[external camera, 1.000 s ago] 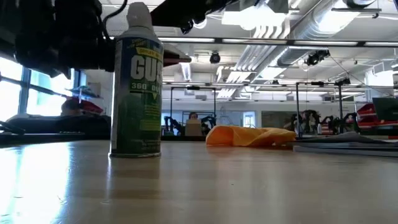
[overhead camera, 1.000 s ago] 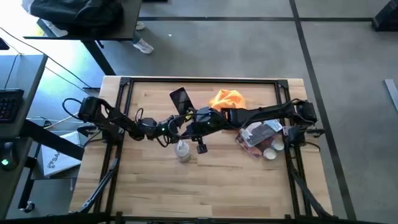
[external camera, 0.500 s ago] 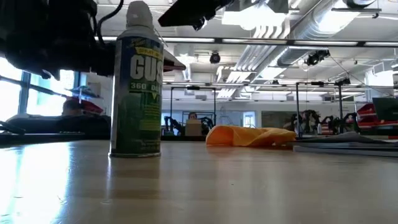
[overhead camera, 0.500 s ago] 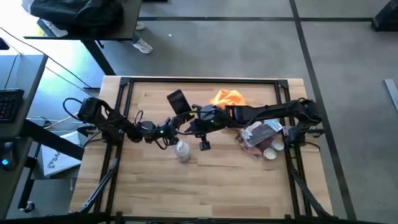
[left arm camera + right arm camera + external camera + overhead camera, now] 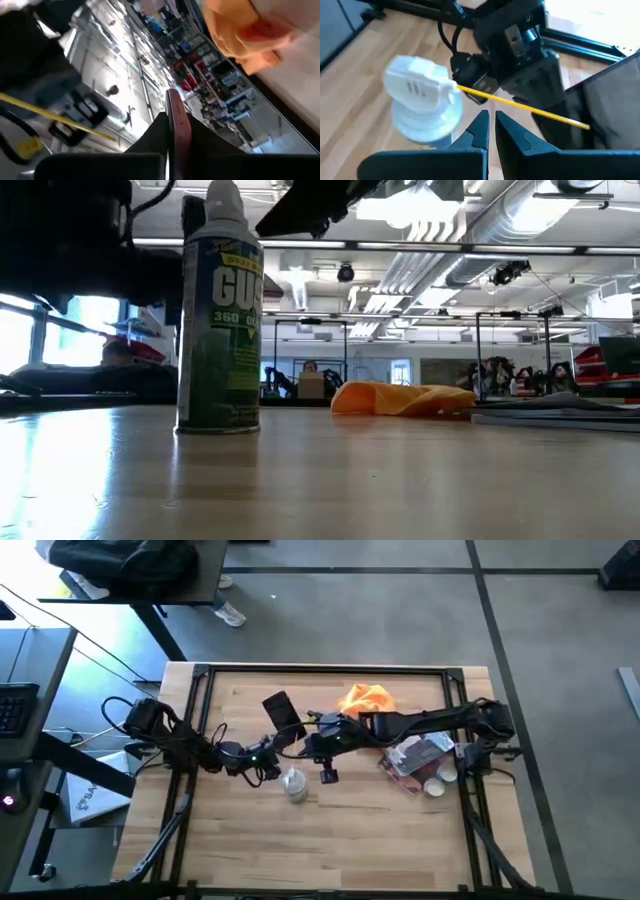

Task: Apply microfiber cloth
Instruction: Spray the front and back of the cellphone using the spray bottle

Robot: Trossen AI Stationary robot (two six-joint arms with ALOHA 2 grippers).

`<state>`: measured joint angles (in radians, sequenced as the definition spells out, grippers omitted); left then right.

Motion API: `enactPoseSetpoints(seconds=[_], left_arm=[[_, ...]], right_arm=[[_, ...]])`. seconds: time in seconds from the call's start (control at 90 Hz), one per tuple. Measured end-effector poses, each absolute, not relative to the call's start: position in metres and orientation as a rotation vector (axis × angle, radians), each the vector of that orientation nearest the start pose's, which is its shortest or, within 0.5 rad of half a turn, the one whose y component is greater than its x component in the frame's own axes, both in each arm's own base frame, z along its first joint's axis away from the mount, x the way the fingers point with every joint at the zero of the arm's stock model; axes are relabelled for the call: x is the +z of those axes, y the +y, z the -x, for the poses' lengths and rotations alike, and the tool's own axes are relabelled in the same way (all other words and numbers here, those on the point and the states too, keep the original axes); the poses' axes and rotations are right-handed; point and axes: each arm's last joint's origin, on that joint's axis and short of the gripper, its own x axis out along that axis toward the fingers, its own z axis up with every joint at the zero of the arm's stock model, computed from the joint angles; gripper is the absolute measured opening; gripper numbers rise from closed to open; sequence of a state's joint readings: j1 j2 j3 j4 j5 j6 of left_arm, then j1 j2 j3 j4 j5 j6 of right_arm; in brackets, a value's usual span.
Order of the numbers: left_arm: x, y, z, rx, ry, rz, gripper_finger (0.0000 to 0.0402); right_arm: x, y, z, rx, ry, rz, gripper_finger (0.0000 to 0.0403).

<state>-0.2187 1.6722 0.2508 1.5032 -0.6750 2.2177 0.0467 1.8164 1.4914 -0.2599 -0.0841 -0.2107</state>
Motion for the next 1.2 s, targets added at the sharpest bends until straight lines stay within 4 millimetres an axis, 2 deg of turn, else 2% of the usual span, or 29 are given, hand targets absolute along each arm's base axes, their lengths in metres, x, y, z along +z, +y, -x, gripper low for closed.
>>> enactPoseSetpoints(seconds=[0.133,0.322,0.544,1.2], left_arm=[[0.14,-0.038,-0.23,0.319,0.437,-2.138,0.0007],[0.14,-0.045,-0.228,0.311,0.418,-2.126,0.0007],[0.14,-0.059,-0.225,0.281,0.359,-2.115,0.0007],[0.139,-0.061,-0.224,0.271,0.356,-2.134,0.0007]], right_arm=[[0.286,0.023,-0.416,0.2,0.554,0.178,0.0],[0.277,0.023,-0.421,0.199,0.571,0.178,0.0],[0.279,0.023,-0.422,0.198,0.553,0.179,0.0],[0.278,0.023,-0.429,0.206,0.498,0.166,0.0]])
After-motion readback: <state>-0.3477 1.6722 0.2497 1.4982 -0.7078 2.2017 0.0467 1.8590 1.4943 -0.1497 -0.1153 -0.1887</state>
